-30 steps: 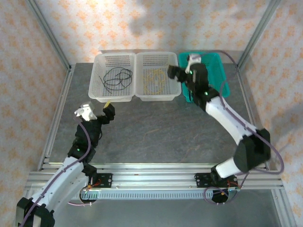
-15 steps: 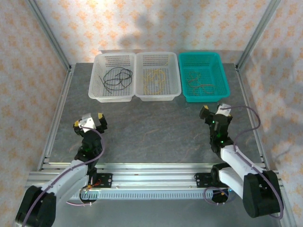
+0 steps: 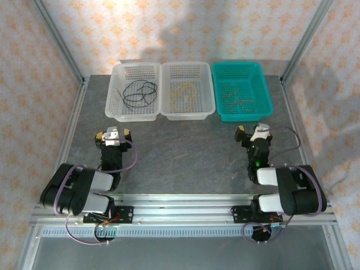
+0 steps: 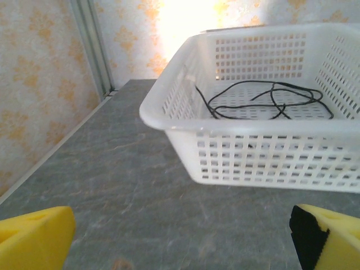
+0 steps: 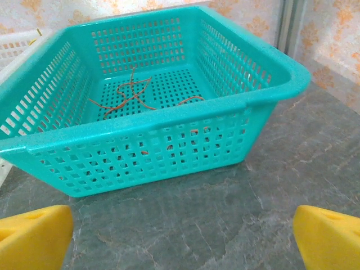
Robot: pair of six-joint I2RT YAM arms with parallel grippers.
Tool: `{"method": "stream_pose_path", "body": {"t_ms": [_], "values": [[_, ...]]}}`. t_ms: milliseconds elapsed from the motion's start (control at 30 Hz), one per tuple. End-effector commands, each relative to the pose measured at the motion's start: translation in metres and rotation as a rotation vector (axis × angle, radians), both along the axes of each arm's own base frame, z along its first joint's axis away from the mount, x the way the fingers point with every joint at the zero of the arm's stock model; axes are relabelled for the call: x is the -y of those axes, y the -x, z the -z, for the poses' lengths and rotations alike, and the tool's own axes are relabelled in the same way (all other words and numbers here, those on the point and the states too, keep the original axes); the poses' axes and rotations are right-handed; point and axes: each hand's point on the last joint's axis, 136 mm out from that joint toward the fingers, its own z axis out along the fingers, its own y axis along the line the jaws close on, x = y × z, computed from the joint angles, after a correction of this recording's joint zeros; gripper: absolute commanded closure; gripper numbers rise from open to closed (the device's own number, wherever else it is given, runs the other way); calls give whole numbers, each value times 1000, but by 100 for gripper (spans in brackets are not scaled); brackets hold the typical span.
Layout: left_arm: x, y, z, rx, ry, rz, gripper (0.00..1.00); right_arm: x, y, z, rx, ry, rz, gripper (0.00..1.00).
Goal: Untangle the cables
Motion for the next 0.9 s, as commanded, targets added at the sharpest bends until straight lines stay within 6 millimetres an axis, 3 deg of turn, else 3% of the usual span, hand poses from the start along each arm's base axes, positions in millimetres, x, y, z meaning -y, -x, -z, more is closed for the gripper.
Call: {"method": "stream_pose_path", "body": {"t_ms": [0,67,167,400,867], "values": [[-5,-11,-29,174,74,44,0,-2,-18,-22,103,1,-31,0],[-9,-14,-24,160,86,40,0,-2,-20,-13,101,-5,-35,0],[-18,-35,-12,65,115,-7,0,4,-24,-10,77,-34,-28,0],[-23,-30,-13,86,130,-28,0,7,-22,-11,81,-35,-12,0],[-13,-36,-11,65,122,46,0,7,-22,-11,83,-36,-12,0]]}}
